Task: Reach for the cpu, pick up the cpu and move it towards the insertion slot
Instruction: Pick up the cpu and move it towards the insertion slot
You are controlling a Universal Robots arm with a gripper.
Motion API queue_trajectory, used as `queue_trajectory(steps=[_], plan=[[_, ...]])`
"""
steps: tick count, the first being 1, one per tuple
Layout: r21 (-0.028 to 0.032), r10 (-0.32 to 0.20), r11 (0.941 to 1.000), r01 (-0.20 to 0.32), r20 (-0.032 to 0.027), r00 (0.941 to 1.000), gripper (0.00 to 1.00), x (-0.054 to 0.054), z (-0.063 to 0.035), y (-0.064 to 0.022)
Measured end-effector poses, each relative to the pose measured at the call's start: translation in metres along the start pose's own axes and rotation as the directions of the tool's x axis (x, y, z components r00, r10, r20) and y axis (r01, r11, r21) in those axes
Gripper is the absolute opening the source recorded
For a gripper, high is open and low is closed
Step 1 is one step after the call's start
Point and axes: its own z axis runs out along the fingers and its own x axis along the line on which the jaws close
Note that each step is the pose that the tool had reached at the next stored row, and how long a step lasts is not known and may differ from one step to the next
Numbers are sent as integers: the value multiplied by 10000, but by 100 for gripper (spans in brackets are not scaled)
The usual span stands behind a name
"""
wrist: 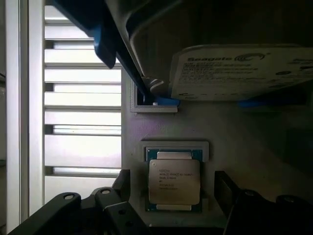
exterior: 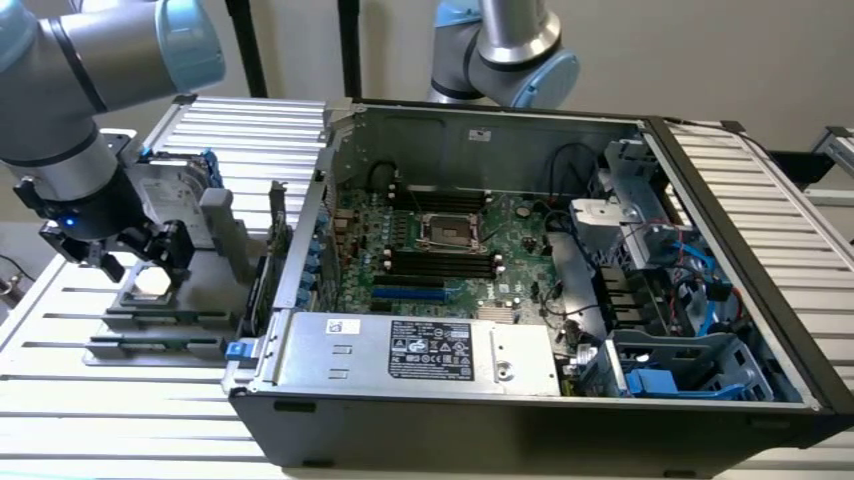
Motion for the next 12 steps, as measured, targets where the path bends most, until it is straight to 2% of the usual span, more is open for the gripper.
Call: queue_trajectory(steps=[12], plan=[[-1,0,10000,0,2,10000,78,-10,30,-1]])
